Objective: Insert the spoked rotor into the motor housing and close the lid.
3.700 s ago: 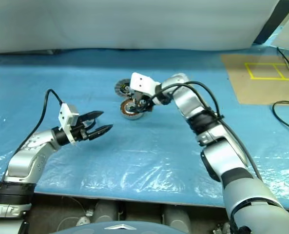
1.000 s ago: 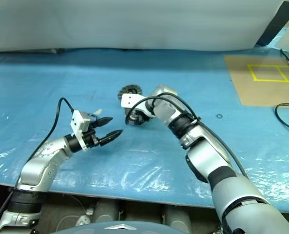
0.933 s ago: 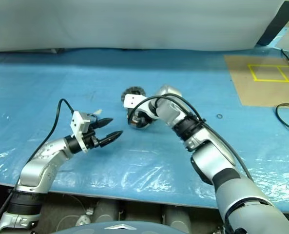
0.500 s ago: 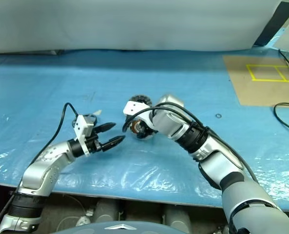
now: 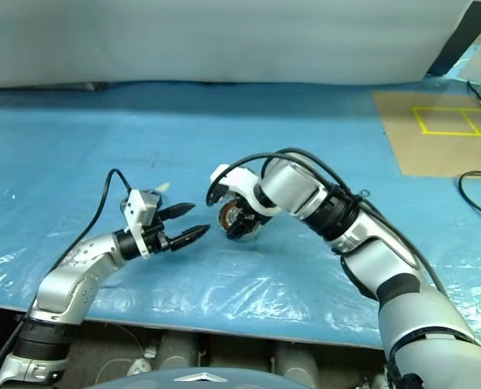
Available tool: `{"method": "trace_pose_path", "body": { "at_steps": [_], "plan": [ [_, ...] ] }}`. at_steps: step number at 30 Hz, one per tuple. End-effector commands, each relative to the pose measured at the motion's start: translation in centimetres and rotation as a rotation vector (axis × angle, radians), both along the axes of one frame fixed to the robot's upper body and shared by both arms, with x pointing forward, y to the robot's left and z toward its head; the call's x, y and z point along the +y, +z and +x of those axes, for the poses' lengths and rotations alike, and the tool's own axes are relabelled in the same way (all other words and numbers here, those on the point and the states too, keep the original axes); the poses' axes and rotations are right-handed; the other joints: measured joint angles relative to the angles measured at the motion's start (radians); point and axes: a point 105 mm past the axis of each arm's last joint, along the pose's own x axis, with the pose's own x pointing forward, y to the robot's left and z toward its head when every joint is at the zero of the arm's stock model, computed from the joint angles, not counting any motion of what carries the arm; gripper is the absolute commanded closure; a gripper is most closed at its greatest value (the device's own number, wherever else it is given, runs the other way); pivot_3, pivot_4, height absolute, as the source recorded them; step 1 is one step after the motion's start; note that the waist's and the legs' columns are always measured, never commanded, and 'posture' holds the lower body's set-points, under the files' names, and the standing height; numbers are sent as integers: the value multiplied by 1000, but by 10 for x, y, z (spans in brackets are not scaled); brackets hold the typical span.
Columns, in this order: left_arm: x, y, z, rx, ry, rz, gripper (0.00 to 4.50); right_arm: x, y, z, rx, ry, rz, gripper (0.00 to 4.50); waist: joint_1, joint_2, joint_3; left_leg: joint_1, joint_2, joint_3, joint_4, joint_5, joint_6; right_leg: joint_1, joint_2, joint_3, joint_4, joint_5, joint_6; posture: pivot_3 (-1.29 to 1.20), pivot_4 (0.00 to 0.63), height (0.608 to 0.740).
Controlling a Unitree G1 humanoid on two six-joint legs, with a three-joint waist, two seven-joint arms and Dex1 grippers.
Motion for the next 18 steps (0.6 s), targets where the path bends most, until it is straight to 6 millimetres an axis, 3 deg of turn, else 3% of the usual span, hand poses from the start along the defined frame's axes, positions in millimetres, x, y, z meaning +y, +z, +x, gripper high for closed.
{"method": "trace_pose_path", "body": {
  "at_steps": [1, 5, 8, 12, 18],
  "plan": [
    [-2, 12, -3, -39, -29, -10, 460, -2, 34, -4, -34, 7, 114, 1118, 0, 0, 0, 0, 0, 0, -1, 0, 0, 0, 0, 0, -1, 0, 0, 0, 150, 740],
    [-3, 14, -5, -40, -44, -12, 460, -27, 47, -8, -120, 9, 214, 1118, 9, -1, 0, -1, 0, 0, -1, -1, -1, 0, 1, 0, -3, 0, 1, 0, 150, 740],
    [-5, 15, -11, -36, -75, -17, 460, -72, 27, -3, -274, -70, 197, 1118, 28, -2, -1, -1, 0, 0, -2, -1, -1, 2, 1, -1, -8, 1, 1, 0, 150, 740],
    [-7, 15, -17, -30, -89, -23, 460, -128, 9, 13, -454, -414, 291, 1118, 27, 0, 0, -2, -1, 1, -4, -1, -1, 3, 1, -1, -13, 2, 3, 0, 150, 740],
    [-15, 10, -19, -14, -118, -36, 460, -177, 4, 27, -703, -864, 376, 1118, 6, 1, 0, 1, 1, 1, -3, -1, -1, 2, 3, 0, -11, -1, -2, 0, 150, 740]
  ]
}}
